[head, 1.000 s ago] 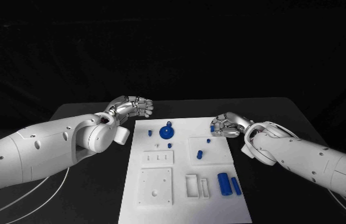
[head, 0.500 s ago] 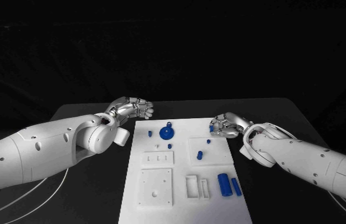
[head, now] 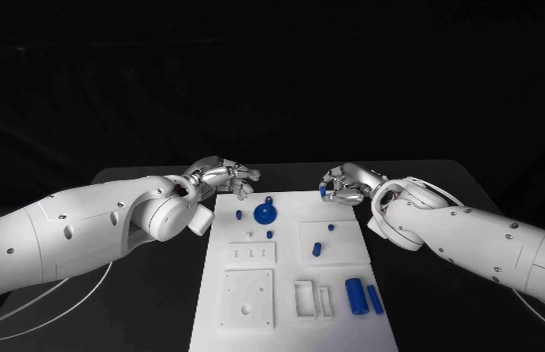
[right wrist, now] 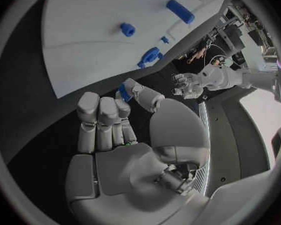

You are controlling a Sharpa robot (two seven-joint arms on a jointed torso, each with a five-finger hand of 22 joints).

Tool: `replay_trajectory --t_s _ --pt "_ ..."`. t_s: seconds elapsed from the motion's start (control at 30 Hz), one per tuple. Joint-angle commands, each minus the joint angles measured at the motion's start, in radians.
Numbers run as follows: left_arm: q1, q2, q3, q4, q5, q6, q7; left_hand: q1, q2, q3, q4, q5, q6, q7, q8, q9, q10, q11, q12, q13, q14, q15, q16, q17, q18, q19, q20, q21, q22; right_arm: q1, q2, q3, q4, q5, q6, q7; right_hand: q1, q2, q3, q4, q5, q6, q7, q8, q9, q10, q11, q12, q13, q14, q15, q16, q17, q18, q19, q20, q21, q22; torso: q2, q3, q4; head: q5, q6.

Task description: Assemble the parts on the task board

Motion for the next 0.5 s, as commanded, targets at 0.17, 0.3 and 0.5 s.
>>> replay_trajectory --t_s 0.17,0.3,0.5 --pt "0.005 0.029 0.001 0.017 -0.112 0.037 -0.178 -0.056 -0.019 -0.018 0.041 -0.009 0.004 -0.012 -0.017 -0.007 0.026 -0.013 0.08 0.061 0.027 -0.027 0.082 0.047 0.015 0.026 -0.026 0.058 0.026 0.015 0.035 -0.001 0.057 -0.136 0.066 -0.125 0.0 -0.011 0.011 0.003 -0.005 0.207 -0.015 0.004 0.004 -0.024 -0.031 0.007 -0.001 0.003 -0.008 0.004 0.0 0.084 0.002 -0.004 0.006 0.013 -0.014 -0.0009 -0.0015 0.013 0.001" --pt "0.005 0.04 0.001 0.024 -0.126 0.029 -0.209 -0.081 -0.029 -0.021 0.071 -0.01 0.01 -0.019 -0.023 -0.008 0.021 -0.021 0.145 0.108 0.032 -0.044 0.135 0.075 0.015 0.035 -0.044 0.094 0.026 0.015 0.053 -0.001 0.081 -0.167 0.076 -0.156 -0.001 -0.013 0.016 0.005 -0.005 0.208 -0.016 0.003 0.007 -0.023 -0.031 0.007 -0.001 0.004 -0.009 0.003 -0.001 0.084 0.003 -0.004 0.006 0.012 -0.019 -0.0023 -0.0019 0.02 -0.002" --pt "0.005 0.057 0.0 0.027 -0.141 0.01 -0.245 -0.092 -0.046 -0.022 0.104 -0.012 0.028 -0.031 -0.026 -0.002 -0.021 -0.033 0.299 0.217 0.031 -0.073 0.235 0.118 0.011 0.04 -0.075 0.169 0.024 0.015 0.091 -0.002 0.102 -0.179 0.089 -0.189 -0.001 -0.015 0.02 0.006 -0.005 0.208 -0.016 0.002 0.009 -0.022 -0.032 0.006 -0.001 0.005 -0.009 0.003 -0.001 0.084 0.004 -0.004 0.006 0.012 -0.023 -0.0033 -0.0006 0.026 -0.007"
